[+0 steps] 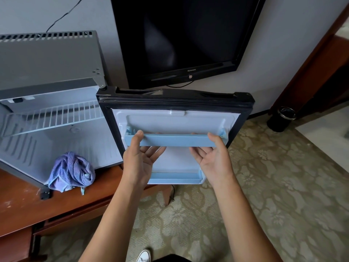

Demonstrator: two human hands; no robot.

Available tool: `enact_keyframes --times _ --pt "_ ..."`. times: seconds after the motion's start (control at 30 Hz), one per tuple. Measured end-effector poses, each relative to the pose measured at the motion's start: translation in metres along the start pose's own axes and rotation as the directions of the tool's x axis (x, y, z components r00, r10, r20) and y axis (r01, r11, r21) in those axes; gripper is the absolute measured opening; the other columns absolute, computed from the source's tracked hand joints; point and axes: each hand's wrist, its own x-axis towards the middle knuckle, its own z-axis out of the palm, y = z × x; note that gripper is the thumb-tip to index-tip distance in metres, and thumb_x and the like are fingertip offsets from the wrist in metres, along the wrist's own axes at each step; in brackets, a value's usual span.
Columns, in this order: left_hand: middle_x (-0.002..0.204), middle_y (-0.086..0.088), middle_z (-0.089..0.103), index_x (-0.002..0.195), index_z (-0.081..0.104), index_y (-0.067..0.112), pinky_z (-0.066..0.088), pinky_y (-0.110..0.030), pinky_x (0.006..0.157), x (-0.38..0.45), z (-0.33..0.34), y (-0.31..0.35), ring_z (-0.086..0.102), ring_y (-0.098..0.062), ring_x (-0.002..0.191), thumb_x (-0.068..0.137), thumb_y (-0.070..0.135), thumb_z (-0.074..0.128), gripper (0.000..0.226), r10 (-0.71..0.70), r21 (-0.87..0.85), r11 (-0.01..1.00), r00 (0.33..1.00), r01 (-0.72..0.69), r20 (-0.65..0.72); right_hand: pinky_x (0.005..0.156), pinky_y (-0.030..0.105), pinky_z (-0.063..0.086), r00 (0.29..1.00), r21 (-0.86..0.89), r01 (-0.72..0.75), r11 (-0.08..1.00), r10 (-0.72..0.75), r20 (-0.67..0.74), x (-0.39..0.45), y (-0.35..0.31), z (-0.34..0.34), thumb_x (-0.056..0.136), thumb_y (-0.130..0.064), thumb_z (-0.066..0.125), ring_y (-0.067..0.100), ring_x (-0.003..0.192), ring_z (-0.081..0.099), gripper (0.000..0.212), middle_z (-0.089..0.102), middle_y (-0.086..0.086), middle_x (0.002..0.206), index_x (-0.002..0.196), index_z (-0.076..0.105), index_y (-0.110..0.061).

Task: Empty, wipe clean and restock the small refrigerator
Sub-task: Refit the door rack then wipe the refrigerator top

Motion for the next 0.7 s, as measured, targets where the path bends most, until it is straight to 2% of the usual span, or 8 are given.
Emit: enact_keyframes --times 0.17,0.33,0.47,0.6,0.7 --pt "0.102 -0.021 0.076 0.123 0.064 0.01 0.061 -0.043 0.091 0.007 -0.001 0.001 0.074 -0.036 0.101 0.102 0.031 0.059 0.031 0.031 0.061 0.998 0.999 -0.03 -0.019 0.089 0.038 0.058 0.998 -0.002 -0.014 1.0 0.014 -0.054 0.003 0.002 -0.002 0.092 -0.022 0.069 0.029 0.105 0.071 0.027 0.073 0.018 0.115 0.116 0.067 -0.01" --pt "0.112 -0.026 0.073 0.127 0.059 0.008 0.06 -0.043 0.092 0.005 -0.003 -0.005 0.072 -0.037 0.107 0.103 0.03 0.056 0.032 0.017 0.018 1.0 1.0 -0.016 -0.022 0.083 0.037 0.058 0.993 -0.039 -0.009 0.999 0.004 -0.122 0.007 0.004 -0.003 0.09 -0.021 0.071 0.032 0.099 0.066 0.03 0.062 0.023 0.115 0.116 0.06 -0.01" --pt "0.1 -0.023 0.074 0.122 0.061 0.007 0.06 -0.042 0.091 0.006 -0.004 -0.006 0.072 -0.037 0.107 0.103 0.029 0.056 0.03 0.016 0.006 1.0 0.999 -0.016 -0.028 0.08 0.037 0.059 0.987 -0.068 0.009 0.998 -0.019 -0.162 0.008 0.006 -0.001 0.085 -0.024 0.072 0.033 0.095 0.067 0.033 0.061 0.023 0.114 0.112 0.059 -0.012" --pt "0.097 -0.023 0.074 0.121 0.063 0.004 0.061 -0.042 0.091 0.004 -0.005 -0.009 0.072 -0.037 0.107 0.103 0.03 0.057 0.032 0.02 0.004 1.0 0.999 -0.019 -0.038 0.082 0.039 0.059 0.98 -0.087 0.025 0.996 -0.042 -0.197 0.006 0.008 0.002 0.092 -0.021 0.065 0.035 0.104 0.069 0.02 0.058 0.023 0.117 0.108 0.057 -0.013" --pt "0.105 -0.025 0.074 0.121 0.062 0.005 0.06 -0.042 0.092 0.003 -0.005 -0.008 0.072 -0.037 0.109 0.103 0.029 0.057 0.03 0.016 -0.006 1.0 1.0 -0.016 -0.026 0.083 0.039 0.061 0.976 -0.089 0.016 0.996 -0.035 -0.215 0.007 0.007 0.003 0.091 -0.02 0.065 0.036 0.106 0.07 0.02 0.059 0.021 0.114 0.107 0.057 -0.01"
